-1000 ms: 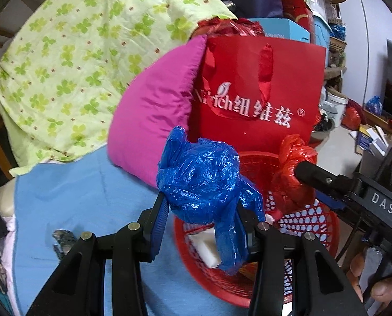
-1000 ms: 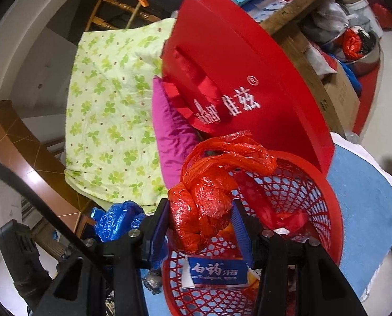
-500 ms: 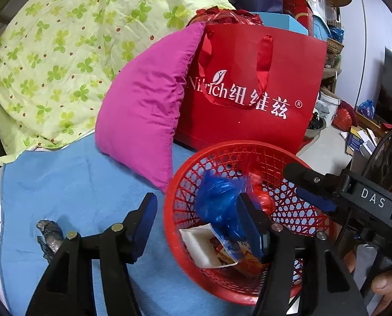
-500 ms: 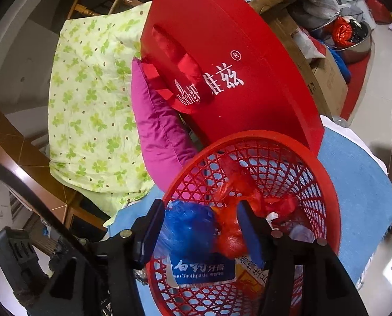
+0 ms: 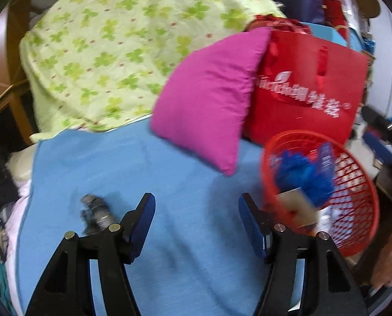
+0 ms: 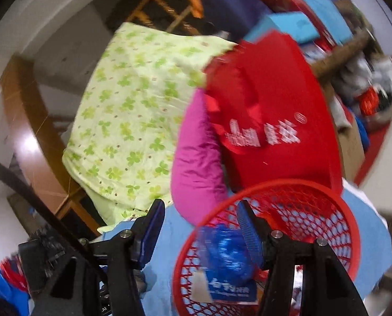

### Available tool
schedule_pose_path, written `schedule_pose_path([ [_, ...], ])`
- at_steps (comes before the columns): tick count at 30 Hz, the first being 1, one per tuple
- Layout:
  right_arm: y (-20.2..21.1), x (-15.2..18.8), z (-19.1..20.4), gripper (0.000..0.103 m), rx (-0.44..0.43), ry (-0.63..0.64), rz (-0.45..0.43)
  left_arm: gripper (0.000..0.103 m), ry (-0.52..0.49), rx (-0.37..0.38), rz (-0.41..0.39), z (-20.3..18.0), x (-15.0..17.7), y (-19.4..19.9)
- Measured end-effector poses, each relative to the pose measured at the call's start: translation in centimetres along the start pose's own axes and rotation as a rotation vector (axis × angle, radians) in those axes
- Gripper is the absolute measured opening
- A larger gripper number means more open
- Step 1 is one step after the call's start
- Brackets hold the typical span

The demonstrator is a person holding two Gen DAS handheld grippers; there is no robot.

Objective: Collect trash
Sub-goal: 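Open both tools over the basket and move them back toward the black bag, then grasp the black bag with the right tool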

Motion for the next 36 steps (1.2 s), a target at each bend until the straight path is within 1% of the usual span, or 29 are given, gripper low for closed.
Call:
schedule_pose_path([
  [4, -0.1, 1.9, 3.7, 0.061, -0.050, 0.114, -0.010, 0.067, 0.038, -0.082, 0.032, 4.3, 3.2, 0.3],
  [7, -0.3, 3.9, 6.5, 0.061, -0.100, 0.189, 0.001, 0.067, 0.068, -0.133, 0.057, 7.0, 5.6, 0.5],
  [13, -1.5, 8.9, 11.7, 0.061, -0.188, 0.323, 0.057, 0.067, 0.188, -0.213, 0.132, 13.3, 12.0, 1.3],
  [14, -1.7, 9.8, 12.3, 0.062, -0.199, 0.338, 0.072, 0.067, 0.216, -0.228, 0.147, 14.6, 13.3, 1.4],
  [17, -2.7, 12.4, 13.6, 0.062, -0.213, 0.376, 0.121, 0.067, 0.272, -0.256, 0.176, 17.0, 15.8, 1.7],
  [19, -3.4, 14.0, 14.4, 0.063, -0.217, 0.392, 0.154, 0.067, 0.306, -0.271, 0.190, 18.4, 17.4, 1.7],
  [24, -5.4, 17.8, 15.3, 0.062, -0.197, 0.431, 0.235, 0.067, 0.353, -0.283, 0.205, 20.0, 19.4, 1.2],
  [29, -7.3, 20.2, 15.2, 0.062, -0.168, 0.447, 0.301, 0.067, 0.359, -0.295, 0.208, 21.0, 20.6, 0.6],
  [36, -10.2, 22.7, 14.5, 0.063, -0.124, 0.429, 0.396, 0.067, 0.424, -0.273, 0.220, 22.5, 22.2, -0.3],
])
Point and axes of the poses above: each gripper's, at about its wrist camera, not at the fingertips, and y roughly against the way its jaws point, z to its left, x to its underside, the point moved 10 cm from there along -y, roughly the way its jaws point, and after that the axes turned 12 degrees about -y, right-handed, at the moved point
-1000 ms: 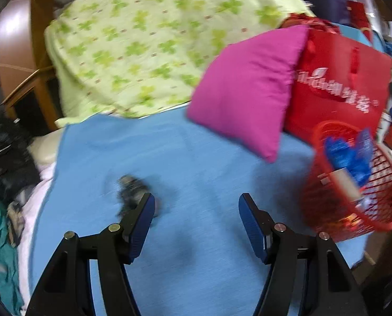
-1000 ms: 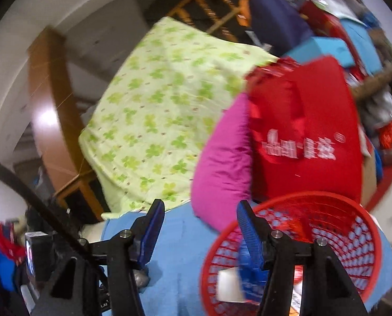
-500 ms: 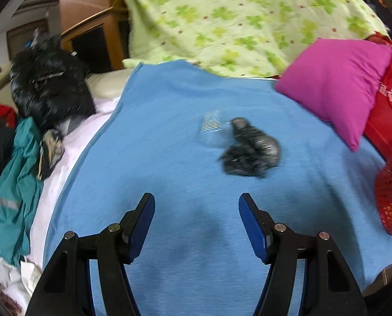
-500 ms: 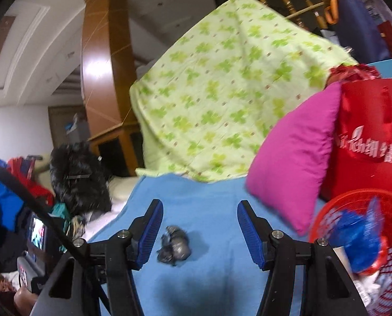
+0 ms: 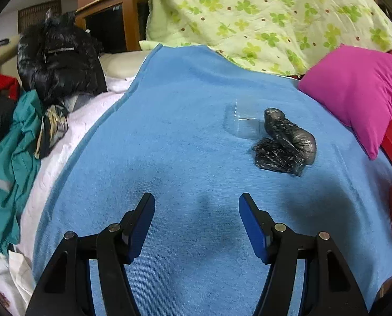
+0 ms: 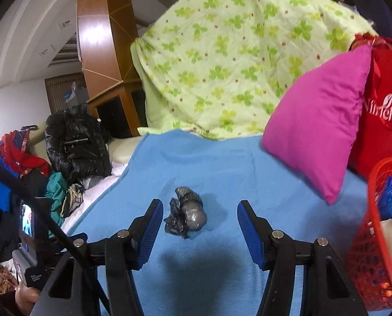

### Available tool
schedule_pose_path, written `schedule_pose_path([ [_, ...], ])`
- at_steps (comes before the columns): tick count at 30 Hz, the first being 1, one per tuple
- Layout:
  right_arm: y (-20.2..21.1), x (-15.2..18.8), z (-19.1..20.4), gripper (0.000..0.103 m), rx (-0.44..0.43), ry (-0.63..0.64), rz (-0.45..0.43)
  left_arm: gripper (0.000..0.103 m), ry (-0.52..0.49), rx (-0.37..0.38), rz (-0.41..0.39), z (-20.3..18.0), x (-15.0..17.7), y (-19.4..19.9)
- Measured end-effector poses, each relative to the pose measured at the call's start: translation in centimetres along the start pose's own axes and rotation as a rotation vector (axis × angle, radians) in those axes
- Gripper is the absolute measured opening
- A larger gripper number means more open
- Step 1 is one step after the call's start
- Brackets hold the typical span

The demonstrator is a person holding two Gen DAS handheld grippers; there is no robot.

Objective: Collect trash
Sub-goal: 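Grasp the black bag with the right tool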

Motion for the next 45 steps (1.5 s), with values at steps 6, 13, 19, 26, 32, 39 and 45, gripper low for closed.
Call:
schedule_pose_path([
  [6, -4.3, 0.6, 0.0, 0.063, 0.000, -0.012, 0.086, 0.067, 0.026, 0.019, 0.001, 0.5, -0.5, -0.9],
  [13, -11.3, 1.5, -0.5, 0.062, -0.018, -0.095, 0.228, 0.067, 0.029, 0.024, 0.011, 1.0, -1.8, -2.9],
  [19, -17.6, 2.6, -1.1, 0.062, 0.004, -0.115, 0.321, 0.067, 0.040, 0.025, 0.032, 1.3, -2.8, -5.3],
  [26, -21.8, 5.1, -1.2, 0.053, -0.015, -0.142, 0.422, 0.067, 0.067, 0.033, 0.038, 1.8, -3.6, -6.8],
  [32, -20.8, 5.4, -1.1, 0.039, -0.048, -0.164, 0.444, 0.067, 0.084, 0.063, 0.015, 1.3, -4.8, -7.5],
  [39, -17.5, 4.3, -4.1, 0.039, 0.001, -0.226, 0.432, 0.071, 0.103, 0.131, -0.053, -0.5, -7.3, -8.6],
  [45, -16.1, 4.5, -5.8, 0.039, 0.026, -0.246, 0.457, 0.072, 0.107, 0.193, -0.061, -2.6, -9.3, -10.4],
])
Point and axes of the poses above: each gripper's, at about its wrist camera, not at the fingertips, and y roughly against the way its jaws point, z to its left, x to its underside, the point moved 10 cm from there along -y, roughly the way its jaws point, and after that the axes turned 12 degrees about -y, right-handed, at the moved point
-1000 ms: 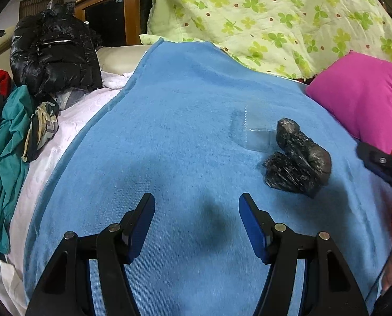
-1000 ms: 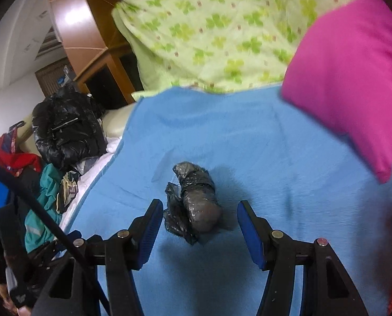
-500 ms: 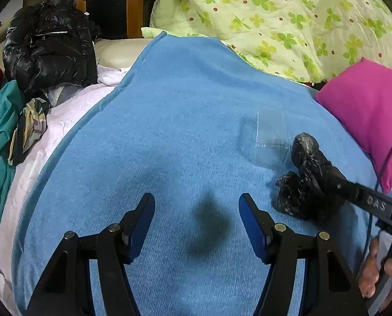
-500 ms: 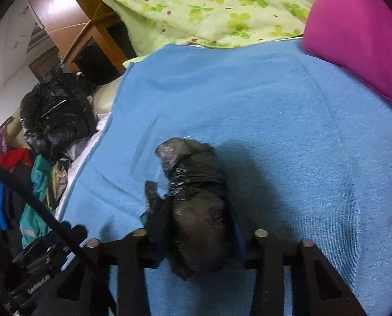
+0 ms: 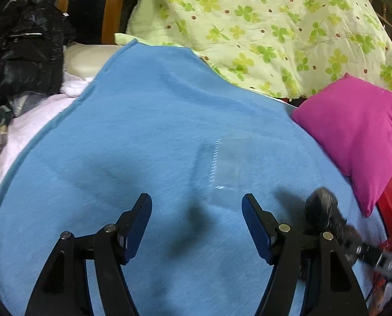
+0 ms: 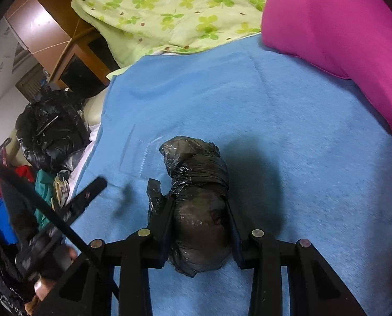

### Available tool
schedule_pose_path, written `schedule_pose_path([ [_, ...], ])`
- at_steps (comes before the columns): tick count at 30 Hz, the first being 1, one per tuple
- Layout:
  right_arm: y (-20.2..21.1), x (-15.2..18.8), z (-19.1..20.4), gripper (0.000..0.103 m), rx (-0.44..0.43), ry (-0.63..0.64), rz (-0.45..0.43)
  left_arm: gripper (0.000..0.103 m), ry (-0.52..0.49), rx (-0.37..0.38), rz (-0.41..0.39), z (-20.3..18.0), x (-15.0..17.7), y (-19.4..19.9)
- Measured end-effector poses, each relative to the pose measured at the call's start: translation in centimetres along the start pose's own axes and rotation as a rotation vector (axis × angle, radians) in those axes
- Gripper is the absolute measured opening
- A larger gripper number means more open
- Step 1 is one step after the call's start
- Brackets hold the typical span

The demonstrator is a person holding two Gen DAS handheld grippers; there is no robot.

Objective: Collect trash
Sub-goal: 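Grasp the black bag with the right tool, then grasp the clear plastic box with left tool while right tool holds the black bag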

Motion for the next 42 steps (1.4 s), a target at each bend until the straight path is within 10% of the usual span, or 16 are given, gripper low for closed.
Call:
schedule_pose_path([
  [14, 0.1, 0.6, -0.9, 0.038, 0.032, 0.035, 0.023, 0.073, 0.042, 0.122, 0.075, -2.4, -0.3, -4.9],
  [19, 0.5, 0.4, -0.7, 0.038, 0.032, 0.036, 0.008, 0.043, 0.014, 0.131, 0.075, -3.2, -0.4, -4.7],
  [27, 1.8, 0.2, 0.0, 0.038, 0.030, 0.050, -0.033, 0.023, -0.023, 0.110, 0.058, -3.7, -0.9, -3.3],
  [42, 4.1, 0.0, -1.8, 0.038, 0.046, -0.008, -0.075, 0.023, -0.085, 0.078, 0.070, -3.7, 0.7, 0.2],
])
Point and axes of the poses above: each gripper's, at about its wrist camera, not at the fingertips, and y roughly against the way its jaws point, z to its left, x to its underside, the point moved 10 cm from there along -y, roughly the way its jaws point, and after that the axes turned 12 degrees about -y, right-handed, at the moved point
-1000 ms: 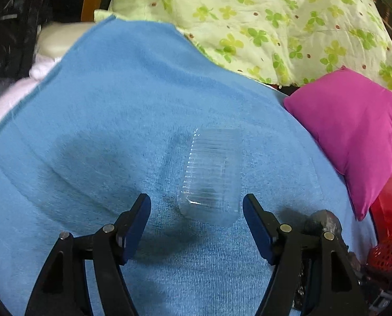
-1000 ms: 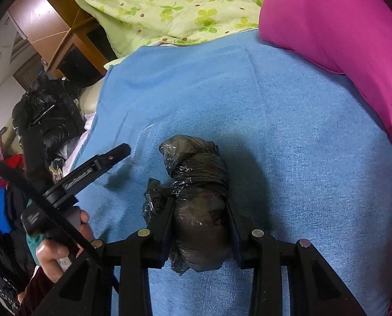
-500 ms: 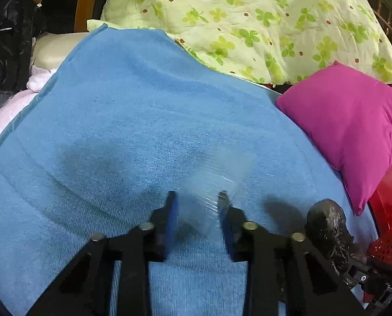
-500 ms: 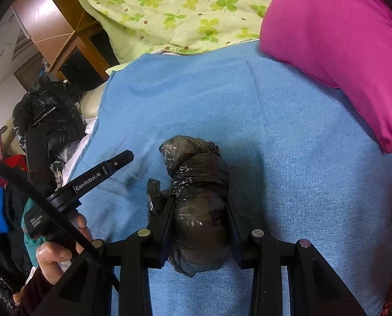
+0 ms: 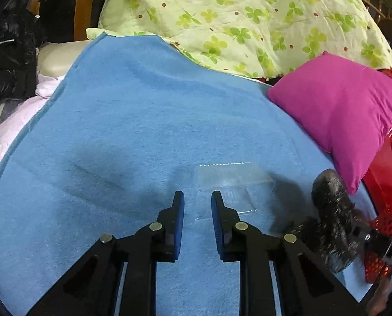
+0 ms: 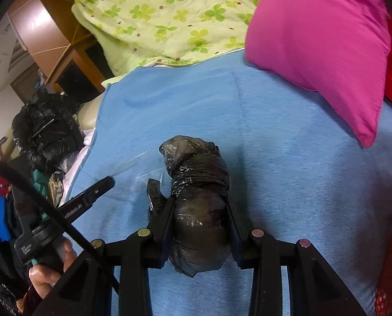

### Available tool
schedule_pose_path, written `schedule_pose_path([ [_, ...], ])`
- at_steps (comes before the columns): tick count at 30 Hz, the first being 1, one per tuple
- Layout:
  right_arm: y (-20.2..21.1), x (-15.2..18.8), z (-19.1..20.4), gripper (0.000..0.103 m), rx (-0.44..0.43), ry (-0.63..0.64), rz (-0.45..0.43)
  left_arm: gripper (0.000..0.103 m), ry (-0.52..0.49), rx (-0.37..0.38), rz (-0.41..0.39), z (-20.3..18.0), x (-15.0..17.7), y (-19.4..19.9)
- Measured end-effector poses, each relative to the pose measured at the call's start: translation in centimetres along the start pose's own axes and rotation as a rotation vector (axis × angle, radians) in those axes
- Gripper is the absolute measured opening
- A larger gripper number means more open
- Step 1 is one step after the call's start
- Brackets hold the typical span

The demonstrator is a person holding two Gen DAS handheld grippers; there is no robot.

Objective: Collect trash
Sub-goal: 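Grasp the clear plastic box with left tool while right tool holds the black bag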

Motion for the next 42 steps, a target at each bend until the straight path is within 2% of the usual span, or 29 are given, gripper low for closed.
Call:
schedule_pose_path([
  [3, -0.1, -0.2, -0.3, 0.038, 0.005, -0.010, 0.003, 0.027, 0.005, 0.016, 0.007, 0.3, 0.2, 0.1],
  [6, -0.4, -0.2, -0.3, 0.038, 0.010, -0.007, 0.006, 0.043, 0.019, 0.043, -0.021, 0.3, -0.3, 0.6],
  [9, -0.7, -0.1, -0.2, 0.038, 0.011, -0.004, 0.013, 0.048, 0.033, 0.078, -0.068, 0.2, -1.2, 1.4],
  [13, -1.3, 0.0, -0.1, 0.039, 0.021, 0.006, 0.023, 0.067, 0.066, 0.103, -0.101, 0.1, -2.2, 1.2],
  [15, -1.6, 0.1, -0.3, 0.038, 0.030, 0.009, 0.027, 0.068, 0.075, 0.110, -0.084, -0.1, -2.3, 0.2],
  [19, -1.6, 0.1, -1.2, 0.038, 0.046, 0.004, 0.028, 0.069, 0.146, 0.177, -0.042, -1.0, -2.3, -1.7],
  [22, -1.3, -0.1, -2.2, 0.038, 0.053, -0.007, 0.026, 0.077, 0.173, 0.188, -0.036, -2.0, -2.3, -2.4],
  [24, -1.1, -0.1, -2.7, 0.038, 0.053, -0.009, 0.024, 0.079, 0.174, 0.183, -0.039, -2.6, -2.5, -2.6],
  [27, -0.9, -0.2, -3.1, 0.039, 0.051, -0.008, 0.023, 0.087, 0.157, 0.147, -0.045, -3.2, -2.6, -2.8],
  [33, -0.9, 0.2, -3.3, 0.038, 0.048, 0.001, 0.037, 0.087, 0.130, 0.084, 0.013, -3.8, -1.6, -4.8],
  [42, -1.0, 0.3, -3.4, 0.039, 0.049, 0.007, 0.041, 0.087, 0.181, 0.075, 0.029, -3.3, -1.0, -5.9],
])
Point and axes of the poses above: each gripper's, at about its wrist camera, not at the fingertips, and y roughly against the way its jaws point, z to its left, x to its underside, the point moved 10 cm from there along -y, roughly the way its jaws point, and after that the axes turned 12 degrees about -y, right-handed, at the moved point
